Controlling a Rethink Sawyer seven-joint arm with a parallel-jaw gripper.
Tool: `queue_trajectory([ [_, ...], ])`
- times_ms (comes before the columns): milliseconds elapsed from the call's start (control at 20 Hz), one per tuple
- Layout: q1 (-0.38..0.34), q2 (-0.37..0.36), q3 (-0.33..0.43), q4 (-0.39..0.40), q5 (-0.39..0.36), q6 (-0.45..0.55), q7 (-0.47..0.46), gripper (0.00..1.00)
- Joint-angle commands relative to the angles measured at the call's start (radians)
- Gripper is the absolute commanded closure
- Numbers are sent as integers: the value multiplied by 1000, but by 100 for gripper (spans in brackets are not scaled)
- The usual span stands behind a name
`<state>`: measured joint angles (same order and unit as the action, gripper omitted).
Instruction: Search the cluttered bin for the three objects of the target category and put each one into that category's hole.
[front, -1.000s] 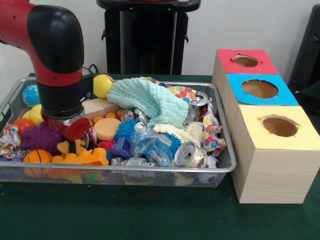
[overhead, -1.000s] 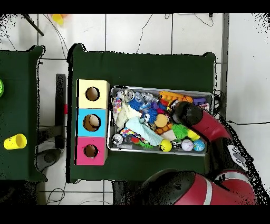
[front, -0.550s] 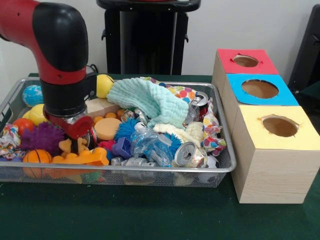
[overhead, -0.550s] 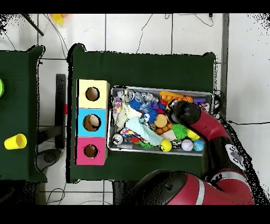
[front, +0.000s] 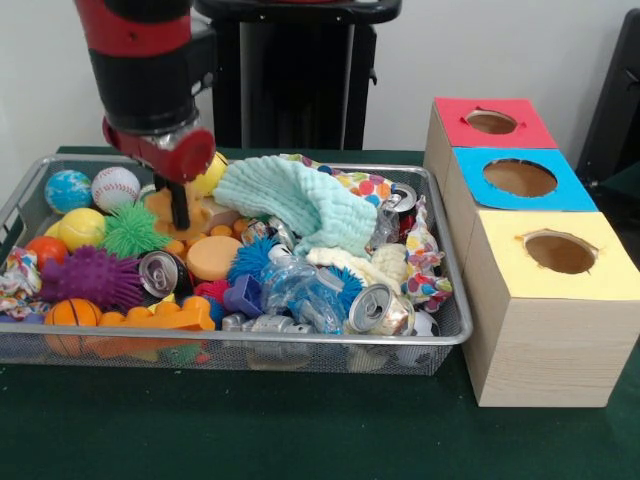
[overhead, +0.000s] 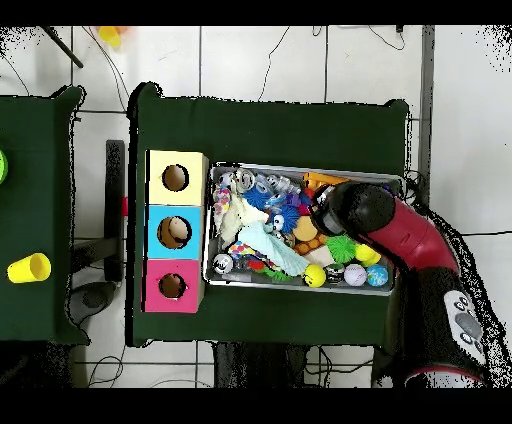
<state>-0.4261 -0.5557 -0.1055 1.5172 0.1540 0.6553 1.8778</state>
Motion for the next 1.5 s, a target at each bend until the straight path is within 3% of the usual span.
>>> queue_trajectory([
  [50, -12, -164, 24, 131, 10, 73, 80, 100],
  [250, -12, -224, 13, 137, -17, 139, 38, 100],
  [450, 41, -253, -24, 104, -50, 202, 67, 100],
  [650, 113, -223, -44, 78, -55, 160, 136, 100],
  [950, 182, -197, -44, 70, -4, 152, 199, 100],
  [1150, 228, -140, -47, 53, 28, 105, 259, 100],
  [1500, 269, -106, -30, 77, 107, 76, 283, 100],
])
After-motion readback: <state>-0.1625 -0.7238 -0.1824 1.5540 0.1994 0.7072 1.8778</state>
